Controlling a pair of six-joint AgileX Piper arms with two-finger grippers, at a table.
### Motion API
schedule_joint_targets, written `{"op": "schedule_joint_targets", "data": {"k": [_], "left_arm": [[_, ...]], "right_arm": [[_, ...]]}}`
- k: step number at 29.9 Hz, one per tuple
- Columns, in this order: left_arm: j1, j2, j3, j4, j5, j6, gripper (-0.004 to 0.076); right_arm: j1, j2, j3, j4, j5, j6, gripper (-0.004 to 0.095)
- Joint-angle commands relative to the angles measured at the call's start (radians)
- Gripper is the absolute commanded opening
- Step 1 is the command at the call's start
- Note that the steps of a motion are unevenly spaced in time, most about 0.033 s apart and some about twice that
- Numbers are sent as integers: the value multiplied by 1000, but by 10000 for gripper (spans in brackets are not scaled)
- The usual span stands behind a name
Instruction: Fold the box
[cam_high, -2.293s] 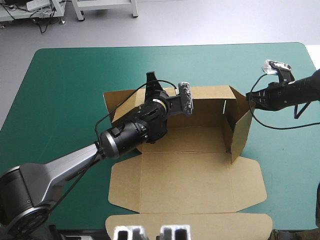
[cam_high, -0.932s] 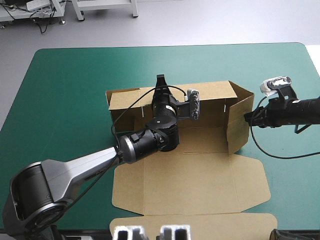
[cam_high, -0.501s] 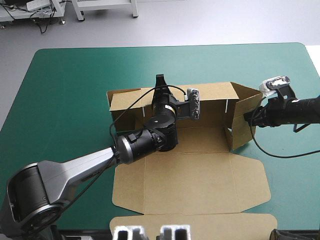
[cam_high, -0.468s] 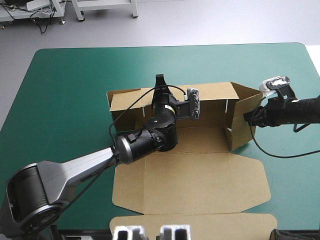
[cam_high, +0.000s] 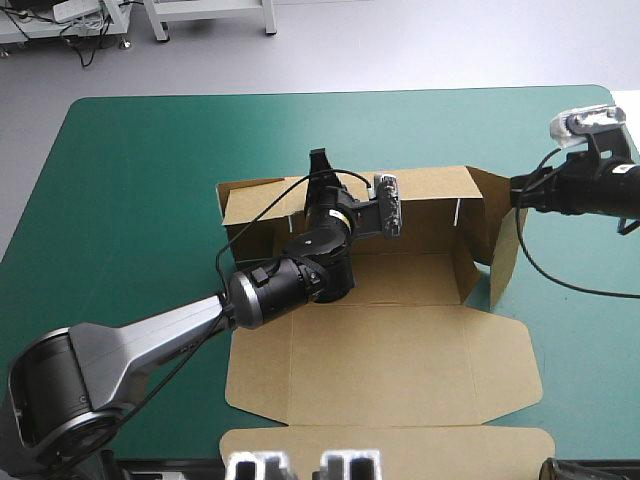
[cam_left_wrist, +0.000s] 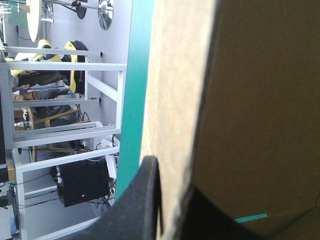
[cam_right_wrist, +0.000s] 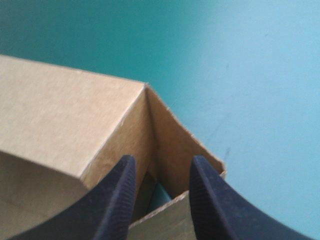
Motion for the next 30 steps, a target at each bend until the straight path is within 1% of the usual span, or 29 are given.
{"op": "schedule_joint_targets", "data": {"k": [1, 4, 7, 10, 12, 18, 20, 24, 30], "left_arm": [[-22, -40, -14, -55, -68, -24, -10], [-22, -40, -14, -62, -70, -24, -10], [-22, -40, -14, -62, -70, -24, -10], [-22, -40, -14, -64, -70, -24, -10], [-22, -40, -14, -64, -70, -24, -10], [-22, -40, -14, -64, -70, -24, -10], [-22, -40, -14, -64, -70, -24, -10], [-22, -40, -14, -64, -70, -26, -10], [-22, -40, -14, -62, -70, -26, -10]], "right_arm": [[-6, 0, -70, 14, -102, 61, 345], [-6, 55, -97, 16, -109, 61, 345], [-6, 121, -122, 16, -143, 76, 344], [-6, 188, -160, 16, -161, 84, 321], [-6, 236, -191, 16, -154, 87, 308], [-6, 342, -249, 13, -93, 72, 304], [-6, 365, -249, -4, -73, 72, 303], [-6, 403, -245, -13, 12, 64, 303], [-6, 393, -188, 32, 83, 30, 303]]}}
